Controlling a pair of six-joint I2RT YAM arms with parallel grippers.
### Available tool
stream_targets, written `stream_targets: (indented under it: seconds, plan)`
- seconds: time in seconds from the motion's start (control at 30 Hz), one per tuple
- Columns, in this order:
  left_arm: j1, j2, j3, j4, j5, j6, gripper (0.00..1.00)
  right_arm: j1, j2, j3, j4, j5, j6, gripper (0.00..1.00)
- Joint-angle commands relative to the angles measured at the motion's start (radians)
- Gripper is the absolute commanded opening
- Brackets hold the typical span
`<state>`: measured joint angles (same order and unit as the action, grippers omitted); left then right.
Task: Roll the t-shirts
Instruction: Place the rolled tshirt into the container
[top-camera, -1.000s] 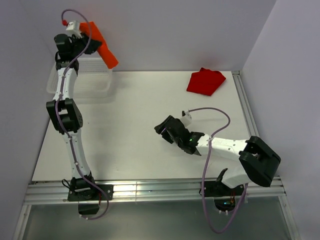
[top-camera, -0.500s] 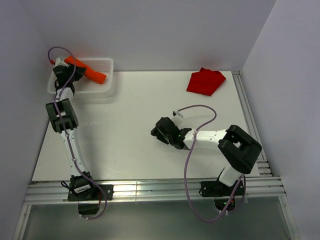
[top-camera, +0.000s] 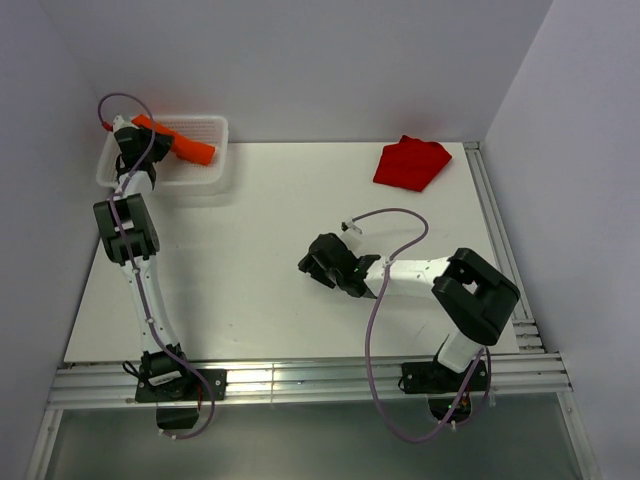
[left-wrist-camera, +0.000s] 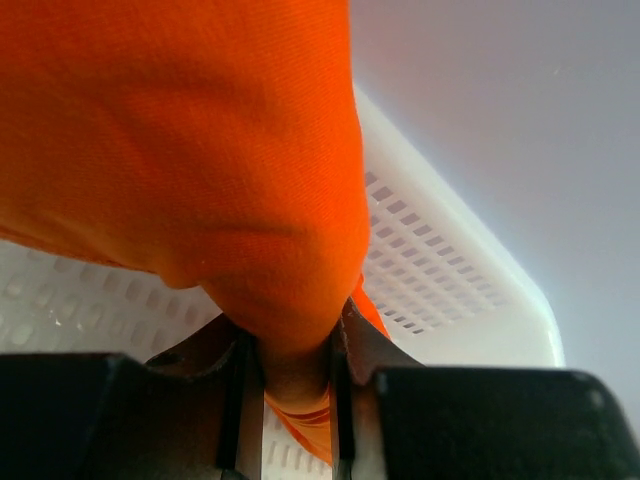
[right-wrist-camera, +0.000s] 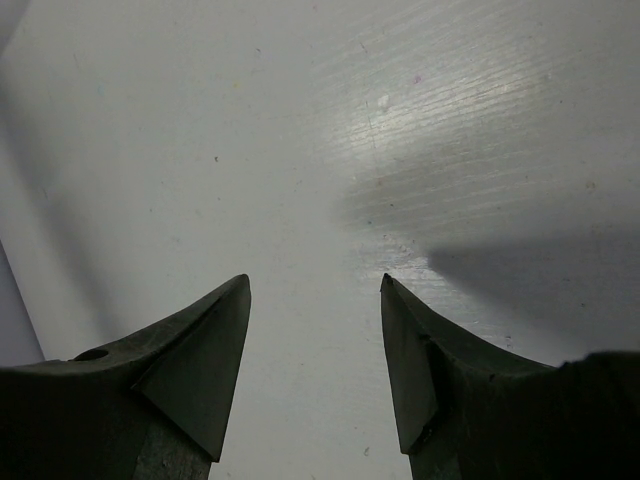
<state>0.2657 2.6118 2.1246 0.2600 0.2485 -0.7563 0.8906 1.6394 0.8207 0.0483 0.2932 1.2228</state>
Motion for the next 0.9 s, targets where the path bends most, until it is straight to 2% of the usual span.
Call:
stream_targets:
  seconds: [0.0, 0.3, 0.87]
  plan:
    - [-0.011, -0.116, -0.005, 0.006, -0.020, -0.055, 0.00, 0.004, -0.010, 0.044, -0.007, 0.006, -0.028, 0.62]
    - [-0.017, -0.082, 0.070, -0.077, -0.015, -0.190, 0.00, 0.002, 0.014, 0.100, -0.040, -0.014, -0.046, 0.62]
    - [-0.017, 0.043, 0.158, -0.120, -0.049, -0.256, 0.00, -0.005, 0.008, 0.132, -0.130, -0.022, -0.049, 0.62]
